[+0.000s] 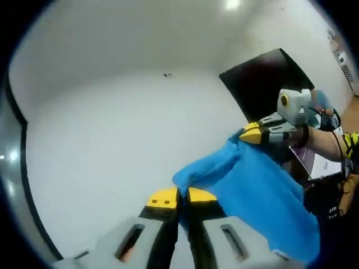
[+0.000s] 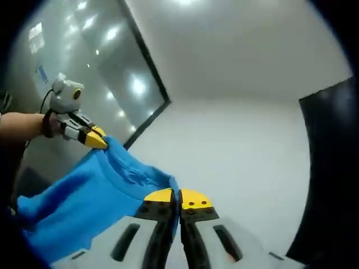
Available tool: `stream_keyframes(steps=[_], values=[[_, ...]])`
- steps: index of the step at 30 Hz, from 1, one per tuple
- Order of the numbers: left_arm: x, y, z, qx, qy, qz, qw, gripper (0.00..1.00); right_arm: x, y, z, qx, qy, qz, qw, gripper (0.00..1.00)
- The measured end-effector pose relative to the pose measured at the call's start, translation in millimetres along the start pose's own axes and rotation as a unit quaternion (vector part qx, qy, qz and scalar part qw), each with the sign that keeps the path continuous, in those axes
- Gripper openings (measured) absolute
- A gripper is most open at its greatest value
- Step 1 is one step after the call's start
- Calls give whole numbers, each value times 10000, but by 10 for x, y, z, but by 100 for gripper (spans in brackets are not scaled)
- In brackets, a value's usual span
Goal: Spread out the cloth and fold it
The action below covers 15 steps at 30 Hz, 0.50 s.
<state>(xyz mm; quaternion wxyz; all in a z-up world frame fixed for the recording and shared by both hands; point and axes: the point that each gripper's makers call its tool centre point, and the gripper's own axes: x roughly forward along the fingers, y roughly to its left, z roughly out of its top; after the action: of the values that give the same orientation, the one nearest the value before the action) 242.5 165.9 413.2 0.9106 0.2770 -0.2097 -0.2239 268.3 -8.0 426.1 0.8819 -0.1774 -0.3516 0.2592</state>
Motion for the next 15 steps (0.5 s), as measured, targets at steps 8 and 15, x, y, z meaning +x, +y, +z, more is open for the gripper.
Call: stream_keyframes(steps=[8, 15], values=[[192, -87, 409, 124, -280, 175, 9994, 4, -18, -481, 415, -759, -171, -721, 9944, 1], [231, -142, 808, 15, -787, 255, 9966, 4, 1, -767, 685, -825, -53, -908, 9924, 1]])
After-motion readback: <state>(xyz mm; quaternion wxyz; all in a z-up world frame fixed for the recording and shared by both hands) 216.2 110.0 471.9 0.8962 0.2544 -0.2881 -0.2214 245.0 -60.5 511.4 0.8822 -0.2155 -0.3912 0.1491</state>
